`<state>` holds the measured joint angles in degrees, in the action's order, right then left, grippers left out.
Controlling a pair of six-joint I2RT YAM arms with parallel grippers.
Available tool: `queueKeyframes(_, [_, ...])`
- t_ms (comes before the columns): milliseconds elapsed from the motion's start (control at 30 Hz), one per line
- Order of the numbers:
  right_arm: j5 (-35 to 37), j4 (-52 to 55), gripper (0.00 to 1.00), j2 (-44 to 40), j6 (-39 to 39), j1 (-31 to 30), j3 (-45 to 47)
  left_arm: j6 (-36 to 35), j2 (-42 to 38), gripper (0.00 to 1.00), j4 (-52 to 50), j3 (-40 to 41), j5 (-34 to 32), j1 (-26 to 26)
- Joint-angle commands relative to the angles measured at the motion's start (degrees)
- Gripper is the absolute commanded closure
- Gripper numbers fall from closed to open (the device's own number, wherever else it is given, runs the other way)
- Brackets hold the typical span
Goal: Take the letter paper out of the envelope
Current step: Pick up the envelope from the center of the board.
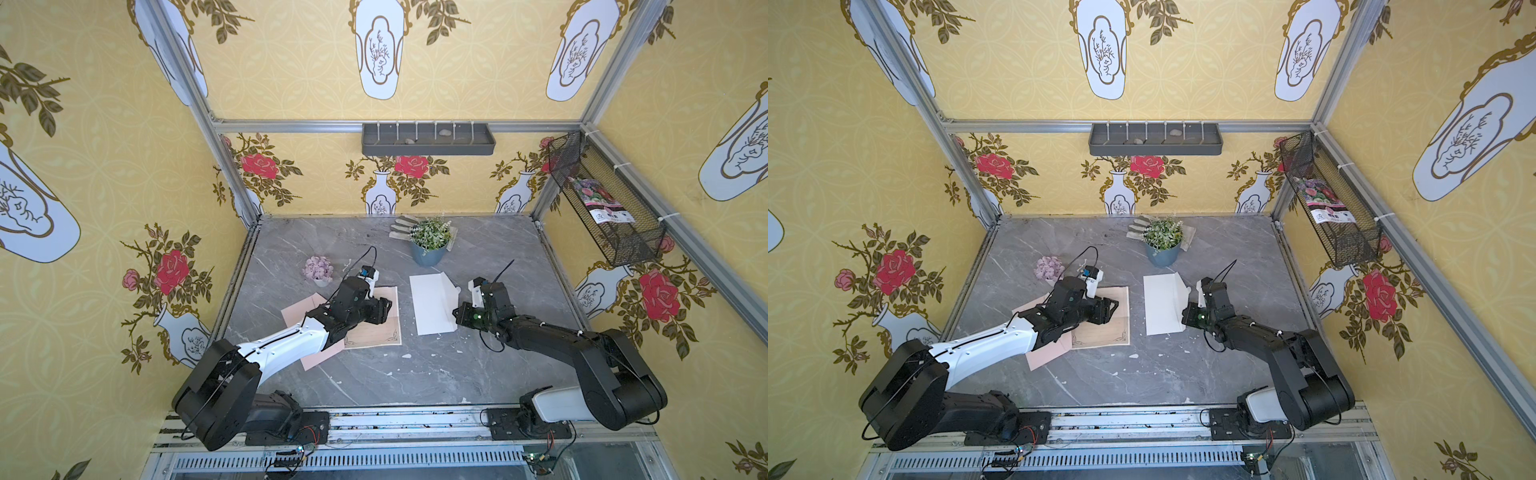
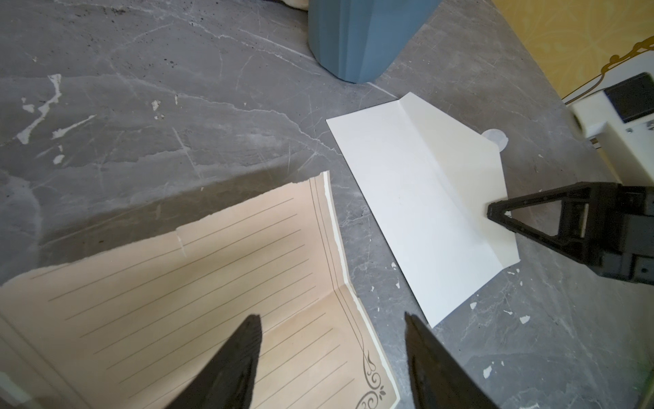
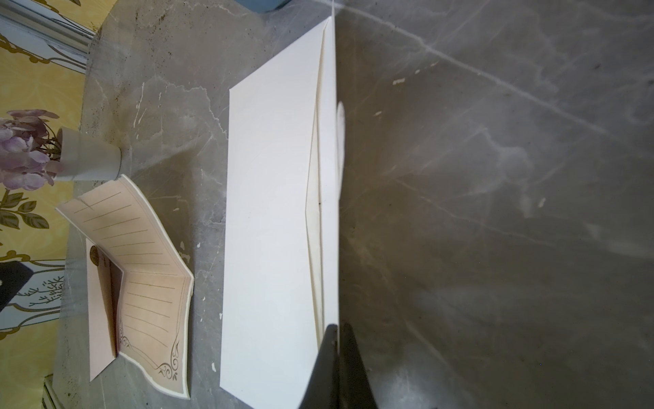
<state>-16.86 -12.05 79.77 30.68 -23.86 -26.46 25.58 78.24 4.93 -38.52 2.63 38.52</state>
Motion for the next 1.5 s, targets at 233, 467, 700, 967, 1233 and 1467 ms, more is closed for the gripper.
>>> queueKeyframes(233, [-0.1, 4.0, 0.99, -6.3, -1.3, -0.4, -0.8, -0.5, 1.4, 0.34, 0.7, -0.7, 1.1, 0.1])
queueKeyframes(467, [0.5, 10.0, 0.99, -14.6, -1.4, -1.5, -2.3, -0.5, 1.4, 0.34, 1.1, -0.6, 1.7, 0.1])
queueKeyframes(700, [2.8, 15.6, 1.00, -19.0, -1.4, -5.4, -5.5, 0.0, 0.1, 0.34, 5.0, 1.1, 4.7, 0.1])
queueKeyframes(967, [7.4, 19.8, 1.00, -19.5, -1.4, -13.4, -11.0, -0.4, -3.8, 0.32, 12.6, 5.1, 8.7, 0.0])
queueKeyframes(1233, [10.2, 21.6, 1.00, -20.0, -2.0, -17.0, -14.1, -0.5, -5.1, 0.32, 13.5, 5.9, 8.5, 0.1])
queueKeyframes(1467, [10.4, 21.8, 1.00, -21.7, -2.0, -18.7, -14.9, -0.3, -4.1, 0.31, 13.1, 5.5, 8.7, 0.0])
